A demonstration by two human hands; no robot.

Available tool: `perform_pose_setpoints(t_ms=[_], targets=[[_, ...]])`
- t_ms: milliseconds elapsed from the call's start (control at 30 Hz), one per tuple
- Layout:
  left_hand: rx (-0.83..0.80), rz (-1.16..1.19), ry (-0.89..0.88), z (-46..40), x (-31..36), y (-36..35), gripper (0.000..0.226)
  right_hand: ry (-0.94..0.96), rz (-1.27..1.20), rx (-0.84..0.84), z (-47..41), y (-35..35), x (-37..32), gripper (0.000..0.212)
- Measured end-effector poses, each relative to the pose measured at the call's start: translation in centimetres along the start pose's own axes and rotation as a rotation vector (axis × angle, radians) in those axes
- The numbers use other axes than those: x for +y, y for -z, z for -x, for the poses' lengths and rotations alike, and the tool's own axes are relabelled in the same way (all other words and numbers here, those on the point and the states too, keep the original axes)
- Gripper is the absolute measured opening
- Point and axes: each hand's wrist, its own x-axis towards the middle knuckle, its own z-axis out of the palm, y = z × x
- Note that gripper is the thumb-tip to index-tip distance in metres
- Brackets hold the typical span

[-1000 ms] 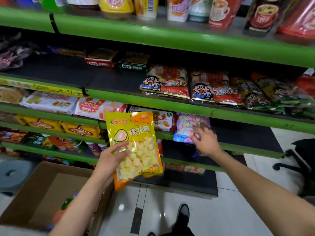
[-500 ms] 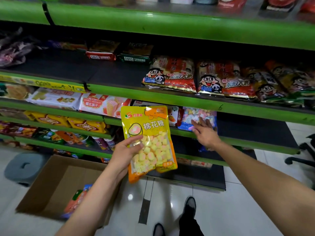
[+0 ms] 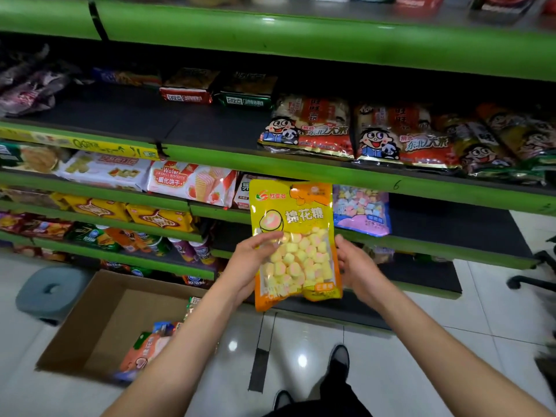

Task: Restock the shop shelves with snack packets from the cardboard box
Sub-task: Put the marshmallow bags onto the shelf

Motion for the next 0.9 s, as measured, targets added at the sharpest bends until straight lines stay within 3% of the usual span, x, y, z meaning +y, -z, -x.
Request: perform_pose_setpoints(t_ms=[233, 367, 533, 900], targets=[[-0.217, 0.220, 0.067, 0.9, -1.3, -1.0, 0.041, -0.043, -0.221, 0.048, 2.7, -0.1, 0.3, 0.041], [-0.114, 0.355, -0.036, 0.4, -0.9, -1.5, 0.056, -0.022, -0.210, 0.045, 3.7, 0.3, 1.2, 0.043], [-0.120, 0.231, 0.054, 0.3, -1.2, -2.2, 0.030, -0.011, -0.165, 0.042, 4.5, 0.3, 1.7, 0.049], [-0.081, 0.287, 0.075, 0.6, -0.6, -1.7, 0.035, -0.052, -0.287, -0.028, 5.1, 0.7, 2.0, 0.049]])
